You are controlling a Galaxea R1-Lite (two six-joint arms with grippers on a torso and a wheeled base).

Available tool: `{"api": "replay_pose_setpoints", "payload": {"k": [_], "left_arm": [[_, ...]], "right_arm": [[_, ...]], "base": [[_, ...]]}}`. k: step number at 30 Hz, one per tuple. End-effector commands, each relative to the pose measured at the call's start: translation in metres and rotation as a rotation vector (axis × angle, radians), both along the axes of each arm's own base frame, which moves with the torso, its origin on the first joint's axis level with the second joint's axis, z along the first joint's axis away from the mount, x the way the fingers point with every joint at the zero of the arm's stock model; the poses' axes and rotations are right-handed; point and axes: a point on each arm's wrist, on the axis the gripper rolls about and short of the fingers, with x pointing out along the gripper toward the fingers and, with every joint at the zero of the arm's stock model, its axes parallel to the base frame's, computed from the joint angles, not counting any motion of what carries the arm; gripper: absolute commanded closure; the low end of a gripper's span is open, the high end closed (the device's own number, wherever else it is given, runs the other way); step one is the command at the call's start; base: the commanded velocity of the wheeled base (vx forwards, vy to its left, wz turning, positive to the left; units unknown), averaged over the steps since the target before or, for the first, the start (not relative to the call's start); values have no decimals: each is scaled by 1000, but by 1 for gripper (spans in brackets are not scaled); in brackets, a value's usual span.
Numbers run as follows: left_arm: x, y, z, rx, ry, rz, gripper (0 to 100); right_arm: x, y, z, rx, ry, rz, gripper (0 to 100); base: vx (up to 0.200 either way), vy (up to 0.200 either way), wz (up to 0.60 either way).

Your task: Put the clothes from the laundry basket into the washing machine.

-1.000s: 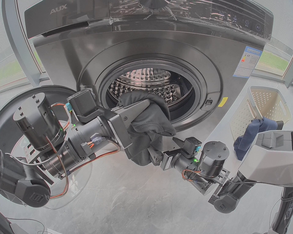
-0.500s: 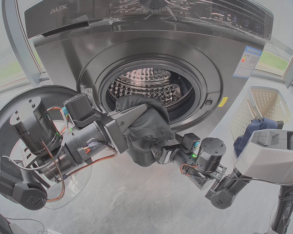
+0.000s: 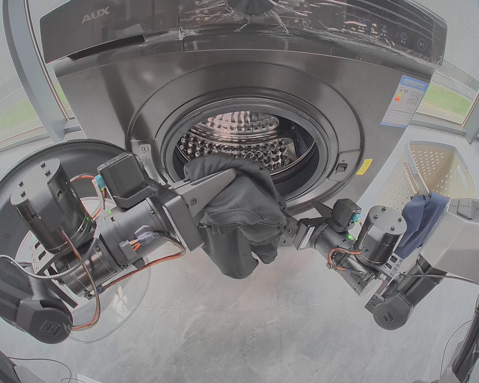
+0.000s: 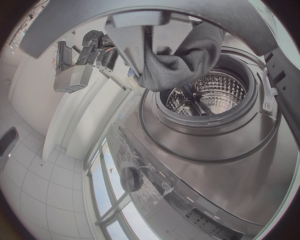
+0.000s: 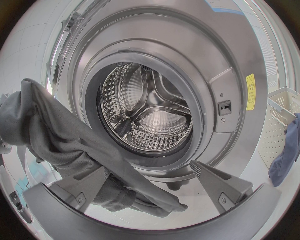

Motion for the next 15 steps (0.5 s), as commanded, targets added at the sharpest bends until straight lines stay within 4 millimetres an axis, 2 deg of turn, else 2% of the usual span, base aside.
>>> {"api": "replay_pose_setpoints", "payload": {"k": [1, 6, 9, 15], "left_arm": [[0, 0, 3, -8, -7, -1, 100], [0, -2, 6, -17, -15, -6, 100], [0, -3, 7, -22, -20, 2, 100], [2, -1, 7, -22, -19, 11, 100]], "right_arm": [[-5, 2, 1, 2, 3, 15, 0], [-20, 30, -24, -38, 55, 96, 0], [-26, 39, -34, -57, 78, 124, 0], [-36, 29, -42, -91, 119, 133, 0]], "base": [[0, 0, 0], [0, 0, 0], [0, 0, 0], [0, 0, 0]]}}
